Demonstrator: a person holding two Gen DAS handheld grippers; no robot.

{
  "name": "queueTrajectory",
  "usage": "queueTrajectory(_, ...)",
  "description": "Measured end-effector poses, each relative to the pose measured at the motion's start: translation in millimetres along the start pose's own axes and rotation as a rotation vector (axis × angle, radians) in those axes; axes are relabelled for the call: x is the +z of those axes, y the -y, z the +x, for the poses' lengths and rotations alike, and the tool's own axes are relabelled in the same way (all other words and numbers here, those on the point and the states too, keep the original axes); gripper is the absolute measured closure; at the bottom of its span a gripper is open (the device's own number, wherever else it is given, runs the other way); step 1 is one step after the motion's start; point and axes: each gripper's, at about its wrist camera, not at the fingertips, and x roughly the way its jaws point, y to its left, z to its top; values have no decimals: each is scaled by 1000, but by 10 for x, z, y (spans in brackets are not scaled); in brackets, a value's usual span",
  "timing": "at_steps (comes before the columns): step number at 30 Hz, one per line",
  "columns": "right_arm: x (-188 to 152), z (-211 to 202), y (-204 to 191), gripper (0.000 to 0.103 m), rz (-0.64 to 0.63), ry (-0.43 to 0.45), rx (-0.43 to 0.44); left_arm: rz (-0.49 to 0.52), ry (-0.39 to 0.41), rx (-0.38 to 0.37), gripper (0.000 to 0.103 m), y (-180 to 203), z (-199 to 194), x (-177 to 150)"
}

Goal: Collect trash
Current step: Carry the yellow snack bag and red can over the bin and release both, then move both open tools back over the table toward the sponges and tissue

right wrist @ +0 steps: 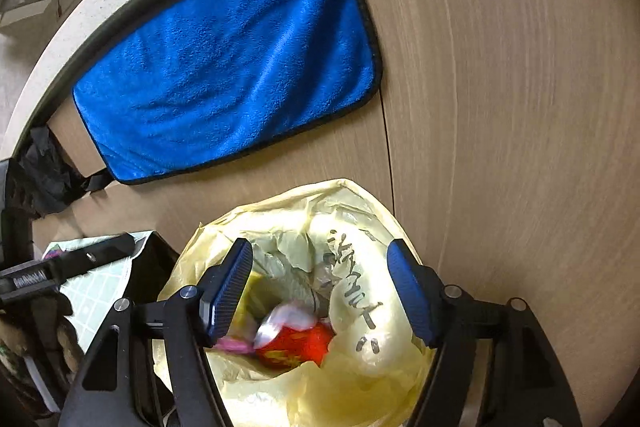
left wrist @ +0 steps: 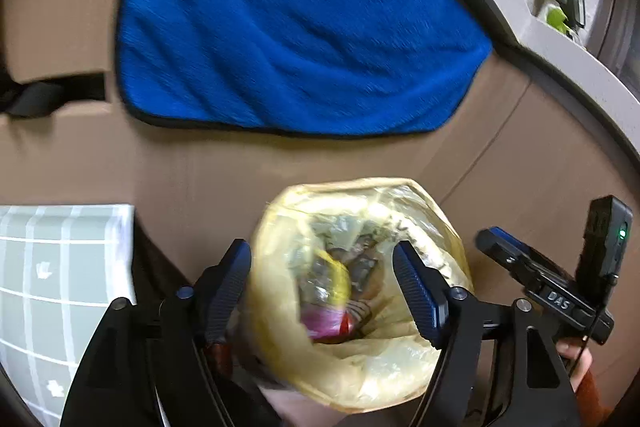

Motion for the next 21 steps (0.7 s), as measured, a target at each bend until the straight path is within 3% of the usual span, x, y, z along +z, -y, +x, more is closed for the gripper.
queueTrajectory(7, -31, -211, -264, 35, -36, 41, 8, 31, 91, 146, 29, -222, -529, -38)
queueTrajectory(11, -51, -308, -554, 35, -88, 56, 4, 21, 129, 189, 24, -375, -818, -94)
queueTrajectory(21, -188, -450, -1403, 35, -199, 41, 93, -49, 164, 274, 18, -985, -1560, -409)
